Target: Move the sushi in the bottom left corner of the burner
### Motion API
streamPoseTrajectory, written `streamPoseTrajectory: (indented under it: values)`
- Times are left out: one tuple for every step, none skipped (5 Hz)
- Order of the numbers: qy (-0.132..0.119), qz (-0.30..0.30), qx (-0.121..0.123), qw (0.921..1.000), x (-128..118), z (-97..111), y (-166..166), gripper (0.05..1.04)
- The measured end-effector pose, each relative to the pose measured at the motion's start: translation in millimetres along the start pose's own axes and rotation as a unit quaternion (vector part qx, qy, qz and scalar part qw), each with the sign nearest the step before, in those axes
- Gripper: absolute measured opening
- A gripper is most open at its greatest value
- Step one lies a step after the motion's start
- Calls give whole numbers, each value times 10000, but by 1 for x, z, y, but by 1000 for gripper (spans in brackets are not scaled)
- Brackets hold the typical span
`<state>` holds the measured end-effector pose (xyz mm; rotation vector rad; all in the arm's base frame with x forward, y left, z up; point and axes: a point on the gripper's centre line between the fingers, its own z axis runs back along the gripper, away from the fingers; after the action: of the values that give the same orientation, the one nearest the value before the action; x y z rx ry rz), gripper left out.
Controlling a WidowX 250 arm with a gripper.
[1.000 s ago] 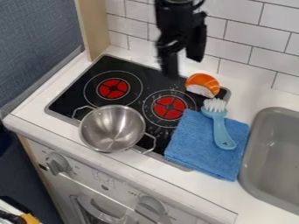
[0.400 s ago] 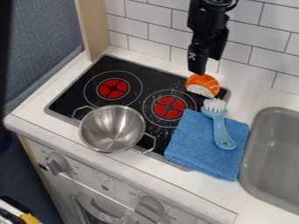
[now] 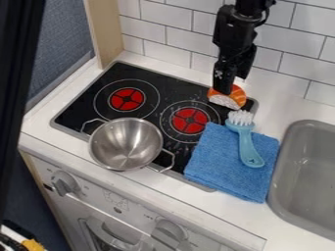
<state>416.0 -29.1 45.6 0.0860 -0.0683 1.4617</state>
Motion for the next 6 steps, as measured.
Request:
streamPoseTrajectory:
  values:
    - [82,-100,185,9997,-4,-18,1,1000]
    - [110,-99,255,9996,-6,-25,-1,999]
    - [206,-88,204,9995,-8,-26,-3,952]
    - [193,-16,153,9997,-5,-26,-4,672]
    - [333,-72,154,9993,-5,-26,-4,575]
    - [345,-170,206,9990,2,-15,-7,575]
